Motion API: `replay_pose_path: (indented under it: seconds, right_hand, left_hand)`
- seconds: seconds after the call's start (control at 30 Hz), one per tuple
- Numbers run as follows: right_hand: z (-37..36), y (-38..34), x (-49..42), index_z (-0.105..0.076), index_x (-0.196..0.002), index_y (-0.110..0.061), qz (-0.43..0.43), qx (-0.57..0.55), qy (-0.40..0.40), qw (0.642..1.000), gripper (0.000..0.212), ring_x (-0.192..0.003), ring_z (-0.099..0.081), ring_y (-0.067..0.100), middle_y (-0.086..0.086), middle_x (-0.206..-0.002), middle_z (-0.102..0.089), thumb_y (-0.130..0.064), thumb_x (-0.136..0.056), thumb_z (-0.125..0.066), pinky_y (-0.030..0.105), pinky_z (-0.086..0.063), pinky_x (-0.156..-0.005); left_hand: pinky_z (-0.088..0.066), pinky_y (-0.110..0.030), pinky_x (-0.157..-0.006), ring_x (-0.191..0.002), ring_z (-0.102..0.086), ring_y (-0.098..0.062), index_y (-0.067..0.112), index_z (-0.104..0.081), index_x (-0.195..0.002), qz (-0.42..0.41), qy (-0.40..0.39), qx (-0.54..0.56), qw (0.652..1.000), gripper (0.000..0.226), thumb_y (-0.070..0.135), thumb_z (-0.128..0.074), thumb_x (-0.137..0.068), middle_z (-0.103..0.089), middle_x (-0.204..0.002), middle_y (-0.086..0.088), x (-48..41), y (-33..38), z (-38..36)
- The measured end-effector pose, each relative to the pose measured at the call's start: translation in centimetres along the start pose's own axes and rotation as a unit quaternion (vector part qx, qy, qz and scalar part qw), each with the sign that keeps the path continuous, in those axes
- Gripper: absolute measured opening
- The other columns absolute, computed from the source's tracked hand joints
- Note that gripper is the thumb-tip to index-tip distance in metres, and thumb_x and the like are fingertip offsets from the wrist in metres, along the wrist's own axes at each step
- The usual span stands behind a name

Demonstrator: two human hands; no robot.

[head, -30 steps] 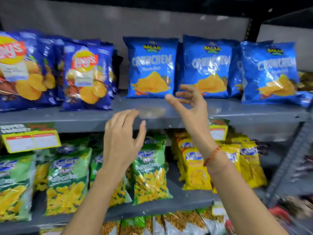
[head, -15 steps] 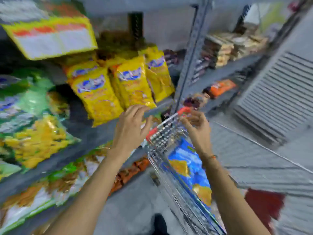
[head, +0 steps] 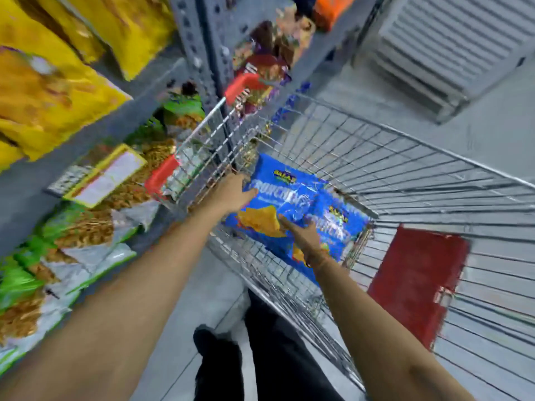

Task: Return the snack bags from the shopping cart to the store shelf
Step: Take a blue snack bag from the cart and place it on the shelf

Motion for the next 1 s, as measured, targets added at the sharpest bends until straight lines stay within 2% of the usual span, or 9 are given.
replay_pose_path:
  seconds: [0.1,0.23,0.37,0.5,0.63,0.77,0.83,0.9,1.0]
  right_hand:
    - [-0.7,1.1,-2.7,-0.054,-0.105,-0.018,-0.018,-0.036,0.015,0.999,0.035,-0.086,-0.065,0.018,0.002,-0.103,-0.064,-0.017,-0.079,-0.077,0.030,-0.059,-0.077]
    - [-1.3,2.0,-5.5,-0.035,-0.137,-0.007,-0.024,-0.046,0.064,0.997,0.081,-0.108,-0.056,0.021,0.003,-0.123,-0.055,-0.020,-0.072,-0.083,0.029,-0.048,-0.091]
    - [-1.6,3.3,-7.5,-0.023,-0.146,-0.006,-0.050,-0.022,0.097,0.994,0.107,-0.129,-0.049,0.027,0.011,-0.144,-0.047,-0.031,-0.064,-0.088,0.040,-0.042,-0.108]
    - [-1.4,4.0,-8.3,-0.031,-0.140,-0.005,-0.086,-0.039,0.080,0.992,0.099,-0.110,-0.056,0.025,0.007,-0.126,-0.054,-0.029,-0.063,-0.088,0.036,-0.048,-0.094]
    - [-0.9,3.6,-7.5,-0.022,-0.146,-0.003,-0.103,-0.049,0.058,0.992,0.110,-0.113,-0.057,0.031,0.011,-0.125,-0.056,-0.033,-0.063,-0.087,0.045,-0.050,-0.096]
    - [0.2,1.9,-5.7,-0.021,-0.147,-0.003,-0.071,-0.074,0.055,0.993,0.107,-0.099,-0.055,0.021,0.007,-0.119,-0.055,-0.029,-0.066,-0.086,0.034,-0.046,-0.086]
    - [0.7,0.4,-4.5,-0.018,-0.148,-0.003,-0.056,-0.083,0.044,0.994,0.109,-0.104,-0.059,0.023,0.007,-0.121,-0.059,-0.029,-0.066,-0.086,0.035,-0.050,-0.087]
    - [1.3,-1.4,-3.1,-0.028,-0.142,-0.001,-0.036,-0.093,0.033,0.994,0.098,-0.086,-0.067,0.015,0.000,-0.099,-0.068,-0.025,-0.066,-0.086,0.026,-0.054,-0.071]
    - [2.5,-5.1,-0.7,-0.045,-0.115,-0.008,0.017,-0.099,0.012,0.995,0.068,-0.053,-0.066,0.003,-0.014,-0.061,-0.069,-0.022,-0.064,-0.087,0.020,-0.051,-0.046]
  left_hand:
    - [-0.041,-0.038,-0.074,-0.086,-0.053,-0.025,0.018,-0.052,-0.085,0.068,-0.012,0.048,0.996,0.017,0.034,-0.053,-0.090,-0.059,-0.102,-0.022,-5.0,-2.3,-2.2]
    - [-0.045,-0.043,-0.089,-0.110,-0.055,-0.040,0.001,-0.044,-0.128,0.156,-0.047,0.092,0.982,0.052,0.037,-0.050,-0.091,-0.055,-0.128,-0.025,-8.6,-5.3,-6.4]
    - [-0.038,-0.038,-0.096,-0.125,-0.046,-0.037,-0.002,-0.030,-0.138,0.212,-0.073,0.120,0.967,0.060,0.030,-0.052,-0.092,-0.042,-0.143,-0.022,-8.8,-6.3,-9.5]
    - [-0.034,-0.034,-0.101,-0.133,-0.037,-0.031,0.007,-0.020,-0.144,0.241,-0.111,0.152,0.952,0.073,0.043,-0.053,-0.089,-0.030,-0.151,-0.014,-8.9,-7.9,-10.6]
    - [-0.033,-0.048,-0.108,-0.129,-0.042,-0.032,0.016,-0.023,-0.143,0.254,-0.175,0.179,0.934,0.082,0.059,-0.055,-0.081,-0.037,-0.148,-0.011,-8.0,-8.2,-10.0]
    - [-0.050,-0.032,-0.076,-0.104,-0.056,-0.021,0.013,-0.033,-0.138,0.210,-0.183,0.237,0.931,0.074,0.051,-0.060,-0.081,-0.050,-0.139,-0.010,-6.3,-6.1,-8.5]
    - [-0.049,-0.031,-0.074,-0.099,-0.058,-0.019,0.013,-0.038,-0.134,0.183,-0.171,0.247,0.936,0.073,0.053,-0.061,-0.078,-0.054,-0.135,-0.009,-5.3,-5.3,-7.5]
    - [-0.052,-0.035,-0.083,-0.100,-0.062,-0.020,0.013,-0.047,-0.127,0.148,-0.144,0.254,0.945,0.074,0.058,-0.065,-0.072,-0.059,-0.128,-0.007,-4.0,-4.3,-5.8]
    - [-0.054,-0.020,-0.062,-0.083,-0.065,-0.006,0.026,-0.056,-0.102,0.091,-0.098,0.295,0.946,0.069,0.066,-0.072,-0.049,-0.065,-0.106,0.003,-1.5,-2.0,-2.2]
Point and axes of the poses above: each hand's wrist, its own x-axis away from the middle knuckle, its own z-axis out of the back of the hand, y = z × x, the point moved 7 cm from there along -x, towards the middle knuckle
